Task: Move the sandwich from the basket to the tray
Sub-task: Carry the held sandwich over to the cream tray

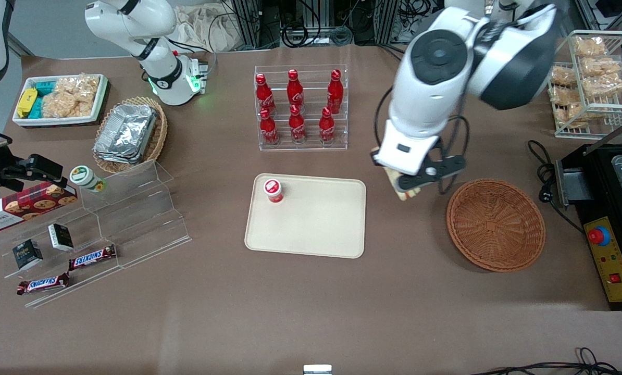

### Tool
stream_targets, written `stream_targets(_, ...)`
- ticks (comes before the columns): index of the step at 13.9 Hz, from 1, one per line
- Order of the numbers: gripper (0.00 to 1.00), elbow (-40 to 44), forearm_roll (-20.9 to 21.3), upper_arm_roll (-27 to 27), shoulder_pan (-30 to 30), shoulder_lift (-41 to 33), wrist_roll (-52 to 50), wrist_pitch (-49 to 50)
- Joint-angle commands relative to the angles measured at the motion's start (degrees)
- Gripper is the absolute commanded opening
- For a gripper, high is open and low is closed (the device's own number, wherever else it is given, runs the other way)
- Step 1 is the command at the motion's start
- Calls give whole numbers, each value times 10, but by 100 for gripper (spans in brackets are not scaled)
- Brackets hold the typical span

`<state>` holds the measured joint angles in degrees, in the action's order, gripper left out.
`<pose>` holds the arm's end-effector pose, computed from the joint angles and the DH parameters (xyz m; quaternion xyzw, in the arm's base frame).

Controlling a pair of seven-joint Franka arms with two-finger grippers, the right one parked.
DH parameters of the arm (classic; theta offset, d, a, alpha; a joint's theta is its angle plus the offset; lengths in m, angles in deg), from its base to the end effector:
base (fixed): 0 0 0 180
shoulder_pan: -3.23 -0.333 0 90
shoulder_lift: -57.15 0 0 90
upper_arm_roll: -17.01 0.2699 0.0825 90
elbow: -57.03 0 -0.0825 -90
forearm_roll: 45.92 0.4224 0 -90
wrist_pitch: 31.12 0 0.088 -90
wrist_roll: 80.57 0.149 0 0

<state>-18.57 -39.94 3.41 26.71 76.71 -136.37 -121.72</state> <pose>0.5555 -0.3774 0.4535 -0.9855 -0.1653 0.0152 0.0342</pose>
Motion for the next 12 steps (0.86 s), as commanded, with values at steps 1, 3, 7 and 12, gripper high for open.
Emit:
stream_targets(1, 0, 12, 6, 4, 28, 63, -66, -57)
stream_targets(3, 0, 12, 9, 4, 52, 110, -85, -83)
stream_targets(7, 0, 11, 10, 4, 56, 185, -109, -162)
stream_targets(12, 0, 8, 23, 6, 68, 254, -107, -213)
